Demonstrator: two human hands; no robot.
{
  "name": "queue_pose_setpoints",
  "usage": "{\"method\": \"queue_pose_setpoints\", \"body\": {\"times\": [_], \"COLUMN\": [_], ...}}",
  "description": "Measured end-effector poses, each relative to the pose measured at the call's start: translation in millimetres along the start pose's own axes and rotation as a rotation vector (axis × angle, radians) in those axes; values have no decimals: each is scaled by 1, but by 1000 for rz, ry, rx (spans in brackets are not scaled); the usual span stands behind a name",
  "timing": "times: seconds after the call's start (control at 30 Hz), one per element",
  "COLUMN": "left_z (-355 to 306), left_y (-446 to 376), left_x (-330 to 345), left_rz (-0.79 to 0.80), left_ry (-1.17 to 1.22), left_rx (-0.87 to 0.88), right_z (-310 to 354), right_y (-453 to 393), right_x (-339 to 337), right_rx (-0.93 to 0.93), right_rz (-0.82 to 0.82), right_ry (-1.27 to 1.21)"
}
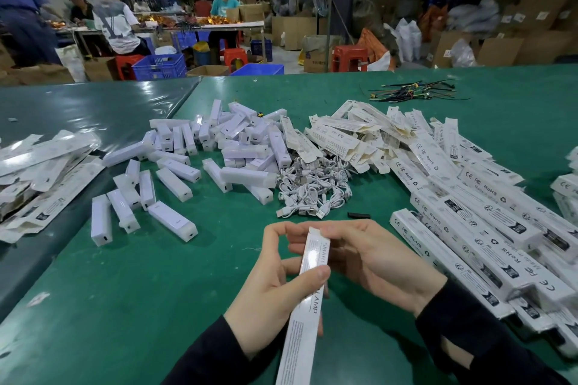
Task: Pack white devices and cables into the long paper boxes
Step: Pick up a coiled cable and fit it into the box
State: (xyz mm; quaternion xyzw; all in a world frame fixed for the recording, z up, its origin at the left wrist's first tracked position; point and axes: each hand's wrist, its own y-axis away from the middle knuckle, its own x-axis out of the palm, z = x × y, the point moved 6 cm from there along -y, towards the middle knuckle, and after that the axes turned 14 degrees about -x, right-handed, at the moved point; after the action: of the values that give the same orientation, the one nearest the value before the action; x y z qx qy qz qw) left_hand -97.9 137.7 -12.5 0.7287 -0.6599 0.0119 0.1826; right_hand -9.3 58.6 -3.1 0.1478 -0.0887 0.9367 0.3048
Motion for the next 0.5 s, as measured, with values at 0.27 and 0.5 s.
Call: {"method": "queue_pose_setpoints", "body": {"times": [0.27, 0.5], "left_z": [-5, -1], "left_y": [-1, -1], "left_x": [-7, -5], "left_rz": [36, 83], "left_ry": [-7, -64], "left_rx": [-43, -41], "right_z": [12, 8], "right_y": [1, 0], "right_x": [0, -6], "right_rx": [-171, -26], "right_rz": [20, -4], "right_ry": [283, 120]}}
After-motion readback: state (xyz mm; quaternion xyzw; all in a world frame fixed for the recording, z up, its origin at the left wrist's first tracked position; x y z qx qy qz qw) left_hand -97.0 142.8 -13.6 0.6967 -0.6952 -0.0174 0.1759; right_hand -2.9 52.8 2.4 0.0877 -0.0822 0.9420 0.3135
